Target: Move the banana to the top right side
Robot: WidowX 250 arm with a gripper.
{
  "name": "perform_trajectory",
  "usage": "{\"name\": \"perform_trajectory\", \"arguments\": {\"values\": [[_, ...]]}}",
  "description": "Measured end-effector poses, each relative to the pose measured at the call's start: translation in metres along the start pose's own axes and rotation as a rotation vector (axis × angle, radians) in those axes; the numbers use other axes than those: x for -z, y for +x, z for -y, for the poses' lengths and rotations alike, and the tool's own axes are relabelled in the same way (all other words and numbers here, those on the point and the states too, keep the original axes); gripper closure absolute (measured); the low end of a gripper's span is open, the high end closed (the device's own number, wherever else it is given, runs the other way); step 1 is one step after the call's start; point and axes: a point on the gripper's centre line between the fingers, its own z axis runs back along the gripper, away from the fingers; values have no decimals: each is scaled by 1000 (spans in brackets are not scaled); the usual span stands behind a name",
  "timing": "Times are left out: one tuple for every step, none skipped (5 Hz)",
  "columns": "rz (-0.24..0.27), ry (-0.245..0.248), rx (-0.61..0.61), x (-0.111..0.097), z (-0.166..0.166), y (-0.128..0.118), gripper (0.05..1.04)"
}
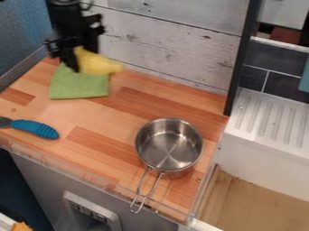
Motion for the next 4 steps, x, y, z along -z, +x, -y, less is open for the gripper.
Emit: {"name": "perform_trajectory", "arguments": {"values": [[-44,-29,6,0,15,-21,523],[-40,-37,24,7,25,-42,523],[-39,-25,45,16,39,-67,523],[-24,13,4,25,55,-78,523]]}}
